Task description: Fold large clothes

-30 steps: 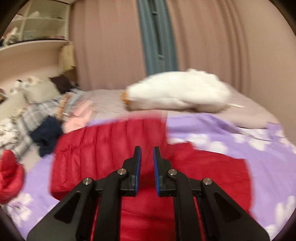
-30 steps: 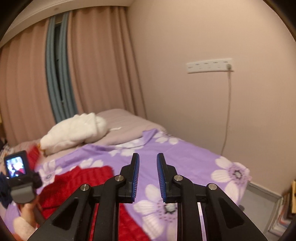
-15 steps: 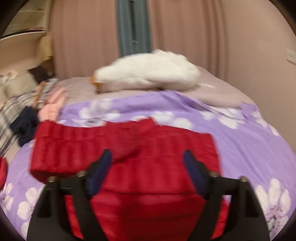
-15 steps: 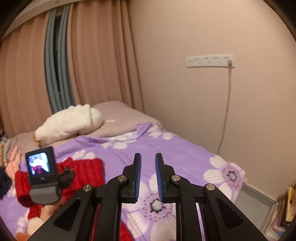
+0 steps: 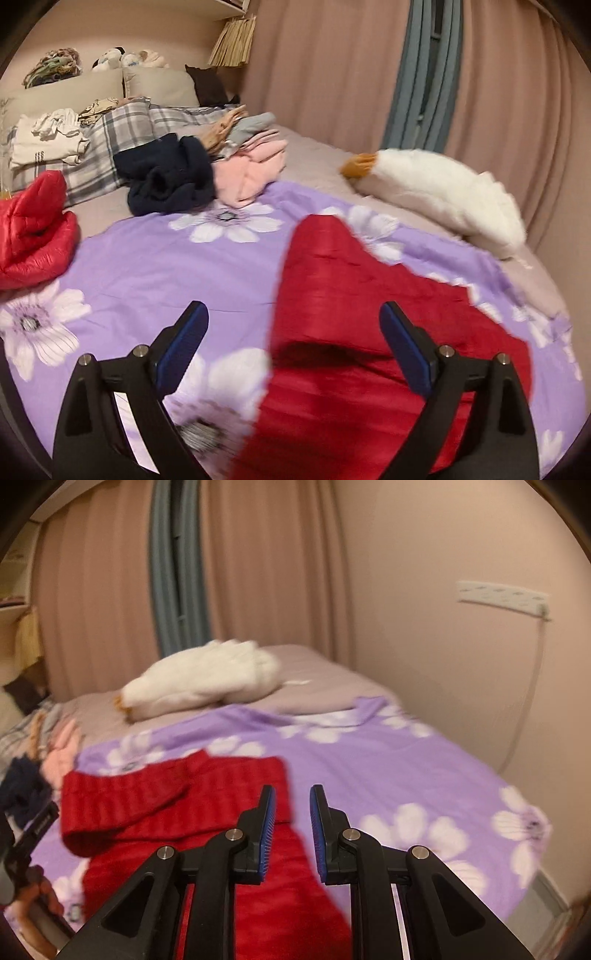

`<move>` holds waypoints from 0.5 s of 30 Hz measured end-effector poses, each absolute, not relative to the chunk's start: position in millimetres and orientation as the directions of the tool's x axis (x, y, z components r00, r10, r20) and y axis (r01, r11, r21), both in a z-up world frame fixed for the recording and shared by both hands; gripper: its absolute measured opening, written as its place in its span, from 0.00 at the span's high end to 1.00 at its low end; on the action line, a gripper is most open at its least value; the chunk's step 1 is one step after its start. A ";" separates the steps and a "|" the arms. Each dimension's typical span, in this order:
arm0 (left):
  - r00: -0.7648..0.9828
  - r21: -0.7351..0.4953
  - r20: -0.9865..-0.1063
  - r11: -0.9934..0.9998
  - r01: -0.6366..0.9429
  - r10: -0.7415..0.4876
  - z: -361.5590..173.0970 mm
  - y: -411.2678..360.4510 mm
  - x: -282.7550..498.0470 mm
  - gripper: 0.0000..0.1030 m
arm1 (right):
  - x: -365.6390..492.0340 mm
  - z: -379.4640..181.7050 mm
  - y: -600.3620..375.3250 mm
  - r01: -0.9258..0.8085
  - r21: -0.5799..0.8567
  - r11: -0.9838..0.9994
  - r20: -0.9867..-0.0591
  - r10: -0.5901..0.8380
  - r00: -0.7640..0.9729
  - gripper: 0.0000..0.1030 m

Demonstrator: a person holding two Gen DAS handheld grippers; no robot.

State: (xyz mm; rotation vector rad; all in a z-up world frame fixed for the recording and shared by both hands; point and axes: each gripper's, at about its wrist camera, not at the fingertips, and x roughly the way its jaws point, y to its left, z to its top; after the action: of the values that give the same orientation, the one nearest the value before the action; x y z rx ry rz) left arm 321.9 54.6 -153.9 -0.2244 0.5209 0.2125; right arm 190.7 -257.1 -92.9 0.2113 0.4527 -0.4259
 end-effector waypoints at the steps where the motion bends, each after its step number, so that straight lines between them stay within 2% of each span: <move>1: 0.841 -0.154 -0.523 0.955 -0.255 0.141 -157.7 60.0 323.9 0.10 | 201.8 -95.5 -254.0 0.413 0.117 0.903 -0.471 -0.315 0.824 0.76; 2: 0.834 -0.154 -0.533 0.954 -0.257 0.139 -164.5 68.5 325.8 0.10 | 213.4 -98.1 -252.0 0.386 0.129 0.913 -0.477 -0.284 0.832 0.60; 3: 0.830 -0.153 -0.539 0.952 -0.264 0.144 -169.9 73.6 326.8 0.10 | 225.3 -100.7 -249.9 0.364 0.138 0.921 -0.483 -0.258 0.836 0.39; 4: 0.825 -0.152 -0.545 0.949 -0.276 0.153 -174.8 79.9 327.6 0.10 | 239.6 -104.0 -248.4 0.344 0.147 0.928 -0.492 -0.233 0.839 0.33; 8: 0.801 -0.142 -0.574 0.944 -0.299 0.167 -198.8 98.5 339.5 0.12 | 307.8 -123.2 -251.9 0.315 0.200 0.928 -0.561 -0.155 0.813 0.31; 11: 0.789 -0.137 -0.590 0.941 -0.308 0.172 -211.7 101.4 349.6 0.15 | 368.3 -143.1 -254.9 0.253 0.305 0.918 -0.624 -0.008 0.782 0.31; 15: 0.786 -0.136 -0.598 0.946 -0.294 0.158 -221.3 103.7 360.4 0.18 | 431.8 -171.7 -236.1 0.192 0.303 0.933 -0.682 0.072 0.728 0.31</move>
State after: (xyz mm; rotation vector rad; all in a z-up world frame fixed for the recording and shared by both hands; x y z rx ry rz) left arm 360.4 103.7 -221.3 -0.2275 0.6217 0.2458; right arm 431.8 -236.1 -171.7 0.3701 0.7570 -0.0682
